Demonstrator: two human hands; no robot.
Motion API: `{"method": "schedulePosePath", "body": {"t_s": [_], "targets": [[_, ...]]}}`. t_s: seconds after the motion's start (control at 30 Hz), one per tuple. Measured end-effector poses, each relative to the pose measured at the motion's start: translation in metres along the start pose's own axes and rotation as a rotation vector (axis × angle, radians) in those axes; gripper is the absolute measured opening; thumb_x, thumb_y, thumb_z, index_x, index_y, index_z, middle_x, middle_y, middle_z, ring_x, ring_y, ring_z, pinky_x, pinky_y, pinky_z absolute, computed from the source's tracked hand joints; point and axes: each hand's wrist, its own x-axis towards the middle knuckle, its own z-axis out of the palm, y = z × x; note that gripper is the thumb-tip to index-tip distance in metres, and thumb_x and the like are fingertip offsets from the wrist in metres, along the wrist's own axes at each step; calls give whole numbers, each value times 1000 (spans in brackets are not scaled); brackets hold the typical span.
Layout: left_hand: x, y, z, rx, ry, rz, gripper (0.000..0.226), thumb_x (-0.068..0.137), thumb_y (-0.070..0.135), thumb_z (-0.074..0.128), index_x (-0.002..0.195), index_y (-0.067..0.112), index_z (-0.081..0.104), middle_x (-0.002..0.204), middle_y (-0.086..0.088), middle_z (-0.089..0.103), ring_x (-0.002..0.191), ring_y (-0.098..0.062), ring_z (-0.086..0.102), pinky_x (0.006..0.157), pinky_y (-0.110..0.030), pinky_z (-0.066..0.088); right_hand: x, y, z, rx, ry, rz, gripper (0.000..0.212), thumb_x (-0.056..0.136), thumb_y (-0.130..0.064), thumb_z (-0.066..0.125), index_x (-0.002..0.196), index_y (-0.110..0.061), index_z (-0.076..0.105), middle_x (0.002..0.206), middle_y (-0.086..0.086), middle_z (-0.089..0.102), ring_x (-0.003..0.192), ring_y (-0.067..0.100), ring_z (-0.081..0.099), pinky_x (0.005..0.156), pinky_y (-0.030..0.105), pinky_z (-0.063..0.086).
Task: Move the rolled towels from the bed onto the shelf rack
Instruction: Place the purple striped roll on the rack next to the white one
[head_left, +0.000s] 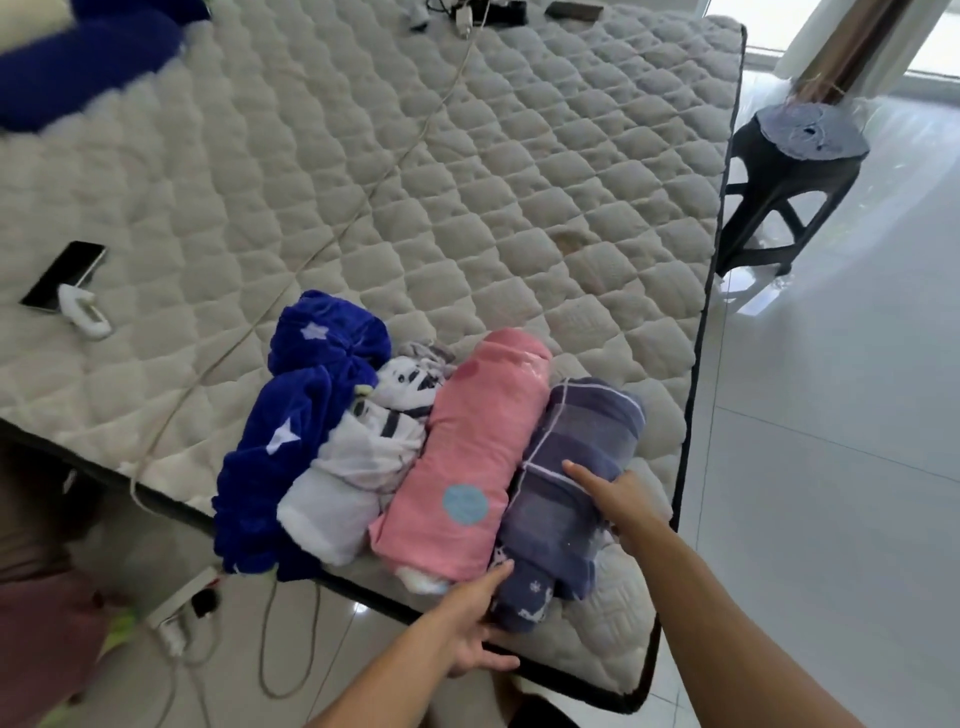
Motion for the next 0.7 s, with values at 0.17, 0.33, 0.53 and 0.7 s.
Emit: {"method": "schedulePosePath", "body": {"t_s": [0.17, 0.33, 0.53, 0.7], "targets": [[7, -1, 3, 9, 45, 1, 36, 91, 28, 59, 125, 17, 53, 127, -6, 58, 110, -33, 59, 68, -46, 50, 6, 0, 3, 87, -49, 176, 62, 67, -32, 76, 118, -13, 47, 102, 8, 57, 84, 23, 54, 66, 37, 47], [7, 2, 6, 10, 56, 3, 8, 91, 21, 60, 96, 15, 60, 101, -6, 62, 87, -28, 62, 71, -47, 51, 8, 4, -3, 147, -36, 158, 58, 67, -23, 71, 119, -5, 54, 92, 9, 58, 73, 20, 53, 58, 29, 42], [-8, -4, 11, -34, 64, 43, 6, 92, 20, 58, 92, 14, 59, 98, -6, 58, 81, -24, 60, 79, -49, 50, -8, 15, -9, 265, 55, 78, 54, 74, -19, 71, 121, 1, 51, 99, 12, 58, 75, 19, 54, 55, 29, 39], [-36, -11, 14, -31, 63, 142, 4, 92, 20, 57, 95, 18, 59, 93, -3, 57, 81, -22, 61, 79, -48, 51, -45, 1, -6, 269, 134, -98, 66, 76, -24, 70, 130, -5, 38, 111, 10, 52, 95, 26, 52, 67, 33, 42]]}}
